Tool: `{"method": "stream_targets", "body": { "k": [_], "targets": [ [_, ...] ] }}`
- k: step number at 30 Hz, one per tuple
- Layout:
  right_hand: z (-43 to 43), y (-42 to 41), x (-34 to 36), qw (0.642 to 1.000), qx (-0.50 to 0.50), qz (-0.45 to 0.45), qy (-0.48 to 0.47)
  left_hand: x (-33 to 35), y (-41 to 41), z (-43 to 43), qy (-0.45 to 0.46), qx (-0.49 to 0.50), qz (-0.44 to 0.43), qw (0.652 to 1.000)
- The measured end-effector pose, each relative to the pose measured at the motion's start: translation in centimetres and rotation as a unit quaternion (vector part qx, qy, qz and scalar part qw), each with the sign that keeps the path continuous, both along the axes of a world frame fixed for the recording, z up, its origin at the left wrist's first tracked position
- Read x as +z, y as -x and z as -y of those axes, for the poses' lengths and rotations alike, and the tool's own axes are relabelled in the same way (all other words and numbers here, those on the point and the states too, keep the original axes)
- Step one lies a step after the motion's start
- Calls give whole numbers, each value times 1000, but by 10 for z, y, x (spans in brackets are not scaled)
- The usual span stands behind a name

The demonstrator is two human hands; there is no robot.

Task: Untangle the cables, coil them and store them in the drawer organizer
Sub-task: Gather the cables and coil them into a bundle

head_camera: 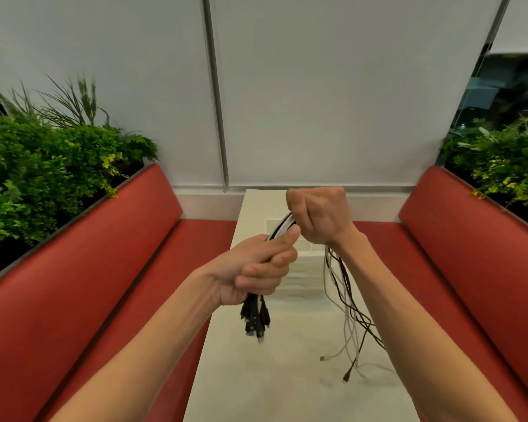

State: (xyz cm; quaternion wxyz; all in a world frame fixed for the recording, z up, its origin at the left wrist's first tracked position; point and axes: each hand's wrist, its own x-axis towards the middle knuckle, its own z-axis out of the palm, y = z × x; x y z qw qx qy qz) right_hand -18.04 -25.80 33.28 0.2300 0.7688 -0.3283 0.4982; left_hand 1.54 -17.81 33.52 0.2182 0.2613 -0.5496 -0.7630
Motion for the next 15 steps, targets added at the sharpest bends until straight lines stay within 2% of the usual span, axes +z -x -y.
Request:
{"method": "stream_targets", "body": {
  "k": [6,9,11,13,15],
  "targets": [
    [-2,2,-33,998,-21,-2,-61,-7,-5,6,-100,16,-2,995],
    [-7,3,-31,999,-5,5,-39,-13,-10,4,-156,-3,-47,987],
    [-9,4,-26,999,3,7,-36,-12,-14,2,-158,-4,-63,985],
    [-7,-1,-27,996,-10,19,-84,-7,-18,1,-131,16,-65,989],
    [-6,-11,-37,980,-1,54,-194,0,-21,3,-106,38,-82,990]
  ]
}}
